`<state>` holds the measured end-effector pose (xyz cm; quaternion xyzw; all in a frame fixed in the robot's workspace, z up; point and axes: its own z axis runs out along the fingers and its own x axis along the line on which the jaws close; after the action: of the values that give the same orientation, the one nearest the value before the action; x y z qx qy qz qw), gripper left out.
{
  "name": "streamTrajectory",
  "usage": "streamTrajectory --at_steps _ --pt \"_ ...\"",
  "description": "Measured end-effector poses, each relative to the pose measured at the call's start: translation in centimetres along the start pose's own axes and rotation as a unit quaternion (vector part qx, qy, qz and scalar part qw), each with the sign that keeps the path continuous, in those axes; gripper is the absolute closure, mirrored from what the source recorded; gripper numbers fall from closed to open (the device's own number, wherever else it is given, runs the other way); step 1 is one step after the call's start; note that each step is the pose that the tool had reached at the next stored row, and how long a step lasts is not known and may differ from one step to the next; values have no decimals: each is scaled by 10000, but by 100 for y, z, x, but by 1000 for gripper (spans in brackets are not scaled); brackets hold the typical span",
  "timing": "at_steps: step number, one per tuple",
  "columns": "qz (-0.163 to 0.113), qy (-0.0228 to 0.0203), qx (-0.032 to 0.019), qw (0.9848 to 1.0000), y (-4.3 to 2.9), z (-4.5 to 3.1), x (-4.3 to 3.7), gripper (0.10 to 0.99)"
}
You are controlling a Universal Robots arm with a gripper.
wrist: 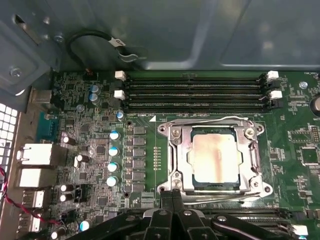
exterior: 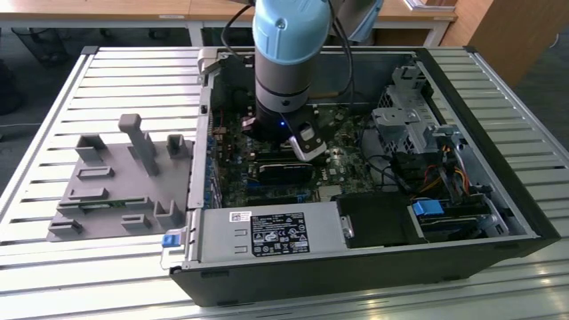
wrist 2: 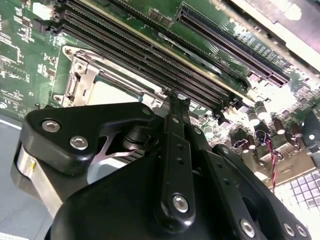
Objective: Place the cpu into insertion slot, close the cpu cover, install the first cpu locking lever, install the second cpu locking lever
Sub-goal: 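Install the second cpu locking lever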
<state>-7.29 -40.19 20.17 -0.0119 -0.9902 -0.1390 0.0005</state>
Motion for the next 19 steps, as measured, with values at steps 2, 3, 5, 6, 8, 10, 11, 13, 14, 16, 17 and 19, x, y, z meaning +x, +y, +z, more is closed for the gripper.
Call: streamTrajectory --at_steps 2,3,5,6,8,10,11,13,14,16,17,19 --pt "0 0 -28 10000 -5 17 2 980" --pt "1 1 -43 10000 -7 25 3 980" --pt "0 2 -91 10000 -13 41 4 980" --pt "0 2 -121 9999 -15 49 5 980" --pt "1 3 -184 9998 -20 60 7 980" --pt "1 5 -241 9997 -26 71 13 980" --pt "1 5 -258 9997 -29 77 17 980" --pt "1 6 -279 9996 -34 93 26 980" --pt "0 6 -289 9996 -36 99 31 980" --pt "0 7 -308 9995 -39 110 36 980" --pt "0 7 -316 9995 -41 116 38 980" --pt "1 8 -333 9994 -45 128 43 980"
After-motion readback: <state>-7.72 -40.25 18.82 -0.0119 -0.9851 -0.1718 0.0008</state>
